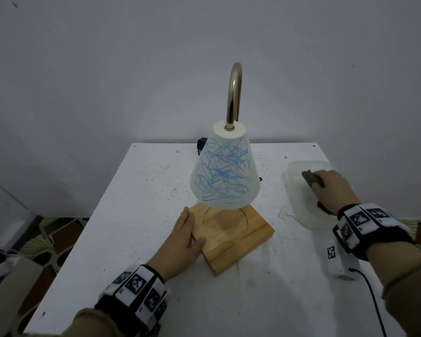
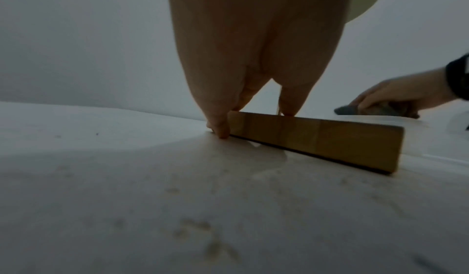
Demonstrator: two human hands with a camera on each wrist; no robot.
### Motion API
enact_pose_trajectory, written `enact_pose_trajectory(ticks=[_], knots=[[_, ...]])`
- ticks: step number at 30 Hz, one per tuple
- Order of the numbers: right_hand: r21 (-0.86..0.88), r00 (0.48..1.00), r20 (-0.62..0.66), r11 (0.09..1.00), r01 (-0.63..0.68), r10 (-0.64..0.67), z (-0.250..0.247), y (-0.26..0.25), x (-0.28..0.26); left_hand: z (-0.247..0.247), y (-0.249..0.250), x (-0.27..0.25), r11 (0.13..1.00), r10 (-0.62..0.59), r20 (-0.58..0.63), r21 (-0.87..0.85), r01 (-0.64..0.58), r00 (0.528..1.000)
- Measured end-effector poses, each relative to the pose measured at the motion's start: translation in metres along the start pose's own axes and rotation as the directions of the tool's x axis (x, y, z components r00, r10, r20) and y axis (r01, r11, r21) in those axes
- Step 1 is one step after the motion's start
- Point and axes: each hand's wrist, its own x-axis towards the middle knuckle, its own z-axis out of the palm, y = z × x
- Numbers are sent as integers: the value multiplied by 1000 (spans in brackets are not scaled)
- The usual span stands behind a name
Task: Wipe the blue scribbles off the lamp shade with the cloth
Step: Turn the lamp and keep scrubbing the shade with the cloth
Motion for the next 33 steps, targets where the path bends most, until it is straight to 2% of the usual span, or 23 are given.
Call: enact_pose_trajectory(ticks=[2, 3, 5, 7, 9, 12, 16, 18, 20, 24, 30, 33], knots=[[273, 991, -130, 962, -1, 38, -20, -16, -14, -4, -2, 6, 1000, -8, 8, 8, 8, 1000], [458, 984, -151, 889, -14, 94, -29, -24, -23, -6, -2, 8, 1000, -10, 13, 14, 10, 1000], [737, 973, -153, 675, -3, 171, -45, -43, -40, -9, -1, 11, 999, 4, 12, 37, -5, 1000], [857, 970, -161, 513, 45, 183, -57, -62, -57, -10, -1, 14, 998, 39, -5, 43, -39, 999], [913, 976, -153, 401, 78, 158, -64, -82, -76, -10, -2, 15, 998, 47, -8, 41, -46, 999], [946, 981, -165, 296, 129, 98, -57, -113, -107, -7, -4, 17, 999, 26, 10, 27, -27, 1000], [910, 965, -257, 349, 224, 49, -22, -146, -141, -4, -7, 20, 1000, 13, 21, 28, -14, 1000], [858, 950, -310, 438, 268, 27, -6, -153, -151, -4, -8, 21, 999, 8, 38, 41, -9, 999], [808, 932, -361, 508, 299, 25, -2, -156, -154, -4, -8, 21, 999, -3, 68, 48, 0, 998], [774, 924, -383, 554, 308, 22, -5, -153, -146, -5, -7, 17, 996, -22, 138, 83, 11, 990], [787, 941, -337, 558, 265, 29, -7, -155, -143, -5, -7, 5, 984, -1, 219, 176, -39, 976], [788, 923, -384, 529, 316, 22, -10, -161, -145, -3, -7, 0, 983, 22, 199, 173, -58, 980]])
